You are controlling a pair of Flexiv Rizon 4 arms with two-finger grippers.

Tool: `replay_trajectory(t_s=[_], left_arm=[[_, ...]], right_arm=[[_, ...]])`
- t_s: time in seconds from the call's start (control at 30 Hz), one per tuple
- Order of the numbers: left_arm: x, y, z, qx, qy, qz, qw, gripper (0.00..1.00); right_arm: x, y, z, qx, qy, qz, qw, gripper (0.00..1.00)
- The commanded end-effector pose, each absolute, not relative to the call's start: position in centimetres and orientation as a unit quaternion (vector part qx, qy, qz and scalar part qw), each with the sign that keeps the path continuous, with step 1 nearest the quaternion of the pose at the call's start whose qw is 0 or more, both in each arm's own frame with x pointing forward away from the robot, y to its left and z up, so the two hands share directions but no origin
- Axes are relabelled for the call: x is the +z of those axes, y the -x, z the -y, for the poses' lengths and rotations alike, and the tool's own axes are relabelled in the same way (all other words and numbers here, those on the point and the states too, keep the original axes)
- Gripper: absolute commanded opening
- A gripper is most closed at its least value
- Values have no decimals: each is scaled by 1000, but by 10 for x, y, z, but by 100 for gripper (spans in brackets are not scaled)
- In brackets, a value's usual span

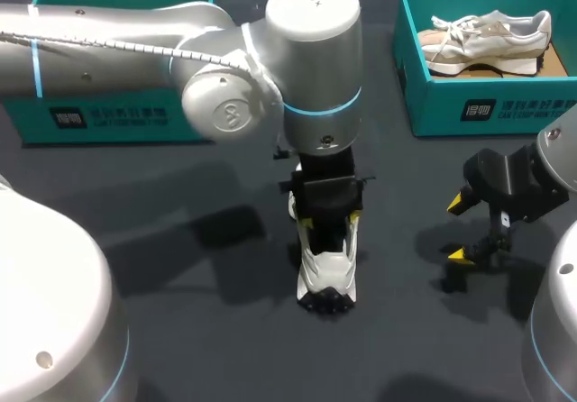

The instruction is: Take the shoe out of the shoebox, open the shoe tongue, remove and reinsert the insole, then place the shoe into the shoebox

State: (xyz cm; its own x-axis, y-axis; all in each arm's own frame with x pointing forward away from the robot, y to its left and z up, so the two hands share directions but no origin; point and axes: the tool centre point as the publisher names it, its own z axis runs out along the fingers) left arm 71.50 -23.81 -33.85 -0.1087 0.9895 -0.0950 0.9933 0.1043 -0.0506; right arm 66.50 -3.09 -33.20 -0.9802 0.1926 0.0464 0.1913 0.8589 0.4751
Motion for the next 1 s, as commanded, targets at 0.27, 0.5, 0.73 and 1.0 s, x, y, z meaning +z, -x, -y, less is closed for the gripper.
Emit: replay_trajectory(t_s=[0.27,0.5,0.73,1.0], left_arm=[[-336,-721,234,-34,-673,-739,7,76],[-336,-726,233,-36,-683,-730,-12,79],[-335,-727,232,-46,-697,-715,-28,80],[-333,-731,235,-36,-710,-701,-46,82]], right_arm=[[-331,-663,31,245,-100,-964,3,100],[-331,-663,31,245,-100,-964,3,100],[-331,-663,31,245,-100,-964,3,100],[-331,-663,31,245,-100,-964,3,100]])
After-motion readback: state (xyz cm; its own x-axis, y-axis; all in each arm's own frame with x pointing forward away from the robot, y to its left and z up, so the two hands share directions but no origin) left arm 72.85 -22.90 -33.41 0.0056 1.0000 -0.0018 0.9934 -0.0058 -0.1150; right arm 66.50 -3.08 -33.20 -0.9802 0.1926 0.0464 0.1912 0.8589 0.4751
